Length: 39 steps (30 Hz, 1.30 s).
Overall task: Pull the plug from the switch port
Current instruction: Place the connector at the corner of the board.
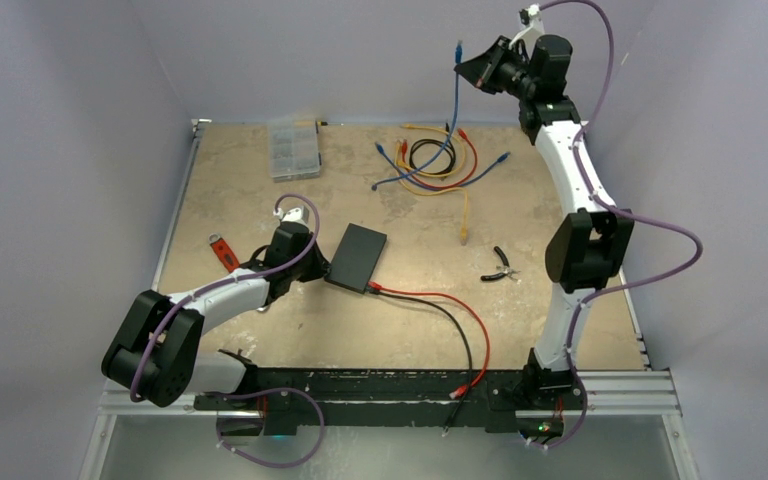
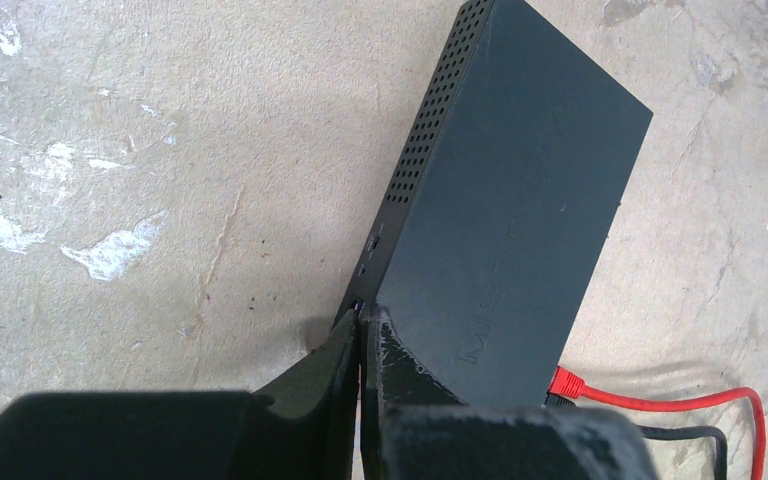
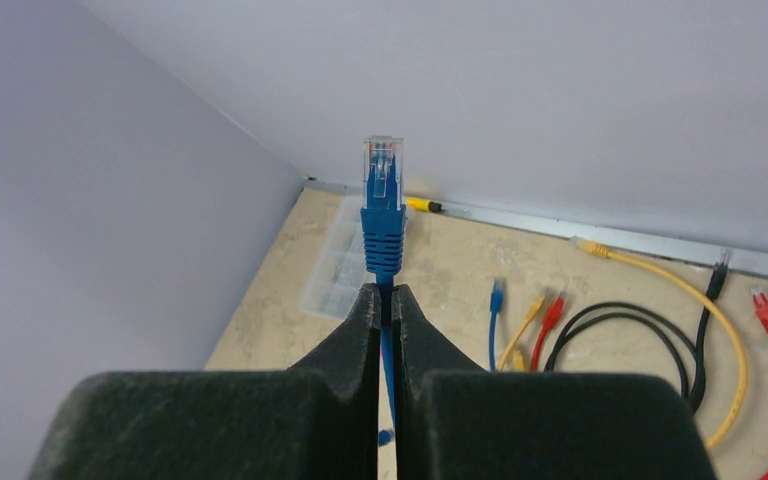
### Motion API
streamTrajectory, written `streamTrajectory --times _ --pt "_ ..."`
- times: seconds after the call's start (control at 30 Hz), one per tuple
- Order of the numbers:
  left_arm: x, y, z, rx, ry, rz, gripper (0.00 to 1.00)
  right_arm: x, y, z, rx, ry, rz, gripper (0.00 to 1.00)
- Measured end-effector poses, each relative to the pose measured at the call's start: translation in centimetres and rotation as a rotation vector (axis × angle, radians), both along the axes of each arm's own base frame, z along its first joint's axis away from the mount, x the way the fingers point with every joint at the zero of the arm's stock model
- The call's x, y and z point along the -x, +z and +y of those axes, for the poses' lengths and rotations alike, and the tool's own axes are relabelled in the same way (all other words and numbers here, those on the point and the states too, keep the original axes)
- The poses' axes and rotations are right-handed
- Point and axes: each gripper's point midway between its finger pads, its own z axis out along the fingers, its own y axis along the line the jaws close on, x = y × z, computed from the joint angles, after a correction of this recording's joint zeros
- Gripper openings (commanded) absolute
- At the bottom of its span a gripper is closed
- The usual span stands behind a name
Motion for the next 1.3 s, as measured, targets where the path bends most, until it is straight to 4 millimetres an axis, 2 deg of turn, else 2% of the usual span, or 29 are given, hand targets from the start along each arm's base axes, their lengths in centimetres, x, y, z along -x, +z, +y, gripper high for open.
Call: streamTrajectory --times 0.13,0.3,0.47,0.67,0.83,1.07,1.13,1.3 --pt "0.0 0.0 0.0 0.000 0.000 0.000 0.00 -2.5 -1.3 -0.7 -0.023 -0.014 0.017 0.00" --pt "0.0 0.0 0.0 0.000 0.000 0.000 0.00 -4.9 -4.5 -2.1 -0.052 -0.059 0.062 0.00" --pt "0.0 0.0 0.0 -0.001 -0.002 -0.001 0.00 -6.3 -9.2 -4.7 -0.091 -0.112 0.133 0.00" --pt "0.0 0.0 0.0 -0.001 -0.003 -0.002 0.00 -6.2 -15.8 -8.1 -0.111 -0.192 0.250 0.00" --pt "0.0 0.0 0.0 -0.001 -0.003 -0.002 0.00 -6.1 -18.9 -10.8 -0.106 -0.277 0.285 0.00" --pt "0.0 0.0 0.0 -0.001 -0.003 -0.002 0.00 -4.6 -23.6 -14.0 -0.114 -0.369 0.355 0.00" --pt "0.0 0.0 0.0 -0.001 -0.003 -0.002 0.00 -4.6 -23.7 -14.5 -0.119 -0.378 0.358 0.07" --pt "0.0 0.0 0.0 -0.001 -0.004 -0.001 0.00 -5.0 -23.0 -15.2 -0.129 -0.388 0.327 0.39"
